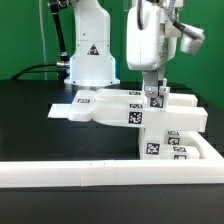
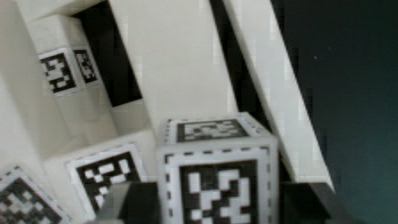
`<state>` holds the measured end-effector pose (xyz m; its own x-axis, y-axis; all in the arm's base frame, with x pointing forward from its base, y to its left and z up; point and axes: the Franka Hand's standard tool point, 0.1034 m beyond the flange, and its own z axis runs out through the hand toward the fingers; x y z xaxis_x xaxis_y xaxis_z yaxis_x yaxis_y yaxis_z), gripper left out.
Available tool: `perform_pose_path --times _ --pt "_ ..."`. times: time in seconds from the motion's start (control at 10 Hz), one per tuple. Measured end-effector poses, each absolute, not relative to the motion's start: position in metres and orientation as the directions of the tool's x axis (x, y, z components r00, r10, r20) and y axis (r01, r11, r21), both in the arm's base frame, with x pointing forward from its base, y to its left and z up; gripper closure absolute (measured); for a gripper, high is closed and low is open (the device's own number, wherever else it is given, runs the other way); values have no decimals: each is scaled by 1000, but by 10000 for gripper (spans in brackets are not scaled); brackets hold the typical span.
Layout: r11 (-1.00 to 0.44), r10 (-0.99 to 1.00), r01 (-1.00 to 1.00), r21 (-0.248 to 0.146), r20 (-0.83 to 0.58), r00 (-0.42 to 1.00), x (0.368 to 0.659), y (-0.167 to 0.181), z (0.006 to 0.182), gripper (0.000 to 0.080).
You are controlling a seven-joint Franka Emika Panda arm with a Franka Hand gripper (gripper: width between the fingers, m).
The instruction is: Assemble chair
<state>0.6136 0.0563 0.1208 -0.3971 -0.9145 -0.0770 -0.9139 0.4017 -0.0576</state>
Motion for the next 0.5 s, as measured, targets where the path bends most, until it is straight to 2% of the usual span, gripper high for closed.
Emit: perform_pose_path --times 0.3,0.4,0.5 --pt "437 -898 -898 -59 -77 -432 614 53 121 512" --pt "428 -903 -902 -59 -76 -423 614 53 121 407" --pt "420 -907 -906 -61 -78 -415 614 54 122 407"
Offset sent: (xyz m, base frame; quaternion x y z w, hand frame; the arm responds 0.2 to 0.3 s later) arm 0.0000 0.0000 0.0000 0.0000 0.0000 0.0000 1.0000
